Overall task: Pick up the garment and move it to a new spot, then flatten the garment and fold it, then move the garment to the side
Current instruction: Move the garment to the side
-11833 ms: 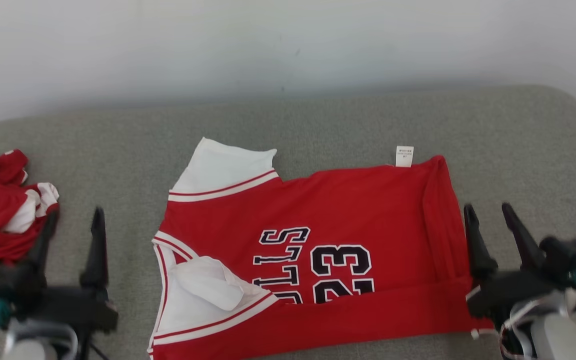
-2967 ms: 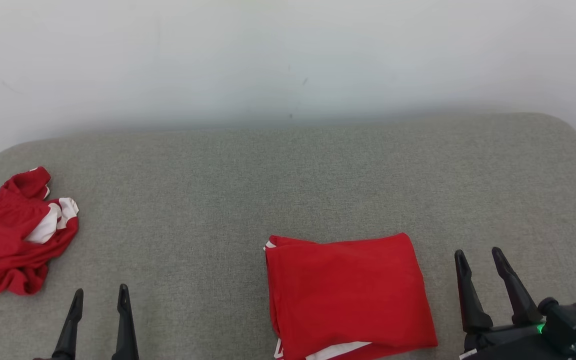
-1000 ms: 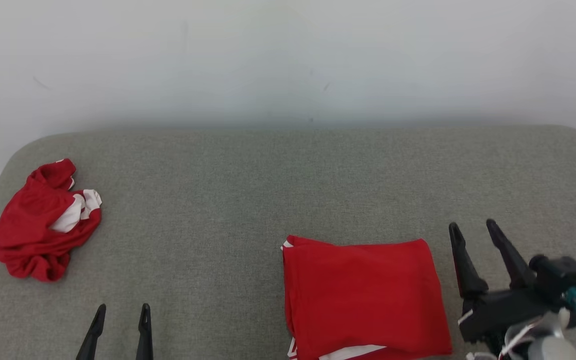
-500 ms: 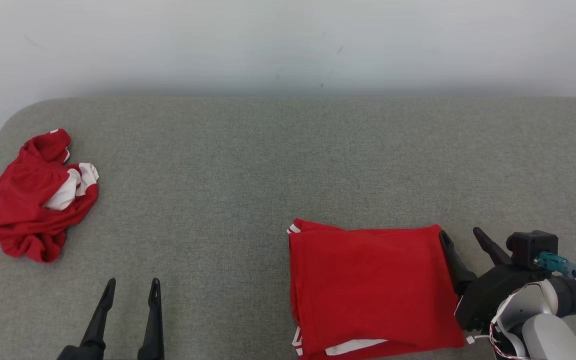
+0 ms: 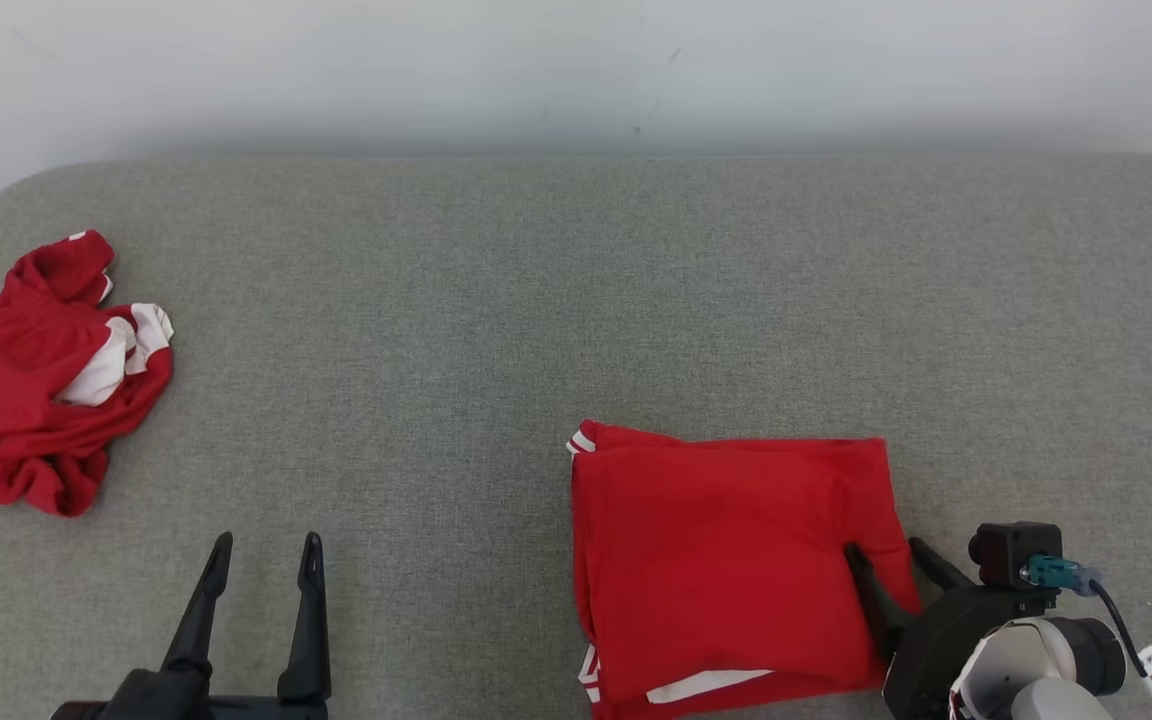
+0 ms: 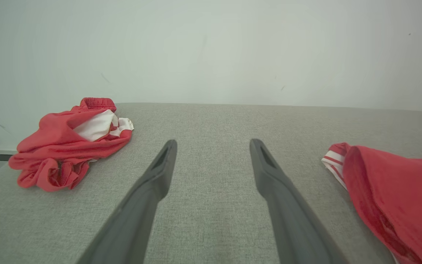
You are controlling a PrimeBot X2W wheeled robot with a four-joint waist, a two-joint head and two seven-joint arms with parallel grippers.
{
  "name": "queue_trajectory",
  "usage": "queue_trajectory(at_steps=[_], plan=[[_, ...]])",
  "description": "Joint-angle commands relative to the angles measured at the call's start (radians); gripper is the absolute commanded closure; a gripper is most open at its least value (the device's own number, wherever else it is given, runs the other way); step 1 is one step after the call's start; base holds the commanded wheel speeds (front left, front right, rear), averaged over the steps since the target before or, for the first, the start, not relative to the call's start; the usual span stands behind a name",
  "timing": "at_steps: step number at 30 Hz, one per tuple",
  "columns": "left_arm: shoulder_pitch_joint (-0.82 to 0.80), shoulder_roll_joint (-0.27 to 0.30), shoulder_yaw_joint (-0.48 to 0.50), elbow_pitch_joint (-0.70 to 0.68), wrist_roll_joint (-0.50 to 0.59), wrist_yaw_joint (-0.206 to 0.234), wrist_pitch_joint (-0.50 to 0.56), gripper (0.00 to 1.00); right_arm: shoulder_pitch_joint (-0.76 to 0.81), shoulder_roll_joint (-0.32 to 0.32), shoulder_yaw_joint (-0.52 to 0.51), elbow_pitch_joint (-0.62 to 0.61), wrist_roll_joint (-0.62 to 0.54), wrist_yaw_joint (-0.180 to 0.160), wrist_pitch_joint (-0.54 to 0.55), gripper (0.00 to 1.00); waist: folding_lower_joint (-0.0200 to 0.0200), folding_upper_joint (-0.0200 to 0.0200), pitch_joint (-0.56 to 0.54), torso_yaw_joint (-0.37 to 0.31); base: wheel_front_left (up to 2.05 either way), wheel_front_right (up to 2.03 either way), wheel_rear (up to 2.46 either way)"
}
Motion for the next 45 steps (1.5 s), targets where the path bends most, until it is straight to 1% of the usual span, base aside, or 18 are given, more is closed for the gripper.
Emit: queue_trajectory(at_steps=[1, 5, 6, 7, 8, 11, 16, 19, 24, 27, 30, 31, 33, 39, 45], plan=[[-0.011, -0.001, 0.000, 0.001, 0.000, -0.001, -0.003, 0.00, 0.005, -0.002, 0.005, 0.012, -0.002, -0.003, 0.000, 0.00, -0.0002, -0.0001, 0.003, -0.001, 0.00, 0.00, 0.00], [-0.017, -0.001, 0.000, 0.003, 0.004, -0.001, -0.003, 0.00, -0.004, 0.010, 0.040, 0.064, 0.003, -0.003, -0.003, 0.00, -0.0002, -0.0001, 0.008, -0.001, 0.00, 0.00, 0.00], [-0.018, -0.002, 0.000, 0.004, 0.005, -0.001, -0.003, 0.00, -0.008, 0.011, 0.052, 0.072, 0.009, -0.002, -0.006, 0.50, -0.0002, -0.0001, 0.009, 0.000, 0.00, 0.00, 0.00], [-0.019, -0.002, 0.001, 0.004, 0.005, -0.001, -0.003, 0.00, -0.013, 0.012, 0.064, 0.077, 0.015, -0.002, -0.011, 0.69, -0.0002, -0.0001, 0.010, 0.000, 0.00, 0.00, 0.00], [-0.020, -0.002, 0.003, 0.005, 0.006, -0.001, -0.003, 0.00, -0.025, 0.007, 0.081, 0.089, 0.030, -0.001, -0.019, 1.00, -0.0002, -0.0001, 0.011, 0.000, 0.00, 0.00, 0.00], [-0.018, -0.002, 0.006, 0.006, 0.006, -0.001, -0.003, 0.00, -0.065, -0.013, 0.100, 0.096, 0.039, -0.001, -0.031, 1.00, -0.0002, -0.0001, 0.012, -0.002, 0.00, 0.00, 0.00], [-0.030, -0.003, 0.007, -0.001, 0.004, -0.001, -0.003, 0.00, -0.176, -0.045, 0.131, 0.088, 0.054, -0.001, -0.040, 1.00, -0.0002, -0.0001, 0.031, -0.010, 0.00, 0.00, 0.00], [-0.043, -0.004, -0.002, -0.007, 0.006, -0.001, -0.003, 0.00, -0.249, -0.080, 0.144, 0.101, 0.060, -0.001, -0.036, 1.00, -0.0002, -0.0001, 0.054, -0.011, 0.00, 0.00, 0.00], [-0.085, -0.003, -0.028, -0.021, 0.010, -0.001, -0.003, 0.00, -0.379, -0.148, 0.148, 0.147, 0.090, -0.001, -0.033, 1.00, -0.0002, -0.0001, 0.120, -0.010, 0.00, 0.00, 0.00], [-0.124, -0.003, -0.039, -0.045, 0.013, -0.001, -0.003, 0.00, -0.457, -0.199, 0.143, 0.177, 0.099, -0.001, -0.038, 1.00, -0.0002, -0.0001, 0.184, -0.017, 0.00, 0.00, 0.00], [-0.164, 0.009, -0.052, -0.077, 0.022, 0.000, -0.003, 0.00, -0.530, -0.256, 0.140, 0.201, 0.109, -0.001, -0.043, 1.00, -0.0002, -0.0001, 0.252, -0.033, 0.00, 0.00, 0.00], [-0.164, 0.009, -0.052, -0.077, 0.022, 0.000, -0.003, 0.00, -0.530, -0.256, 0.140, 0.201, 0.109, -0.001, -0.043, 1.00, -0.0002, -0.0001, 0.252, -0.033, 0.00, 0.00, 0.00], [-0.188, 0.017, -0.051, -0.103, 0.026, 0.000, -0.003, 0.00, -0.582, -0.292, 0.140, 0.213, 0.117, -0.001, -0.053, 1.00, -0.0002, -0.0001, 0.299, -0.055, 0.00, 0.00, 0.00], [-0.223, 0.063, -0.034, -0.202, 0.062, 0.002, -0.003, 0.00, -0.711, -0.365, 0.151, 0.248, 0.146, -0.001, -0.082, 1.00, -0.0002, -0.0001, 0.417, -0.154, 0.00, 0.00, 0.00], [-0.229, 0.115, -0.015, -0.273, 0.092, 0.006, -0.003, 0.00, -0.806, -0.402, 0.170, 0.295, 0.167, -0.001, -0.115, 1.00, -0.0002, -0.0001, 0.486, -0.246, 0.00, 0.00, 0.00]])
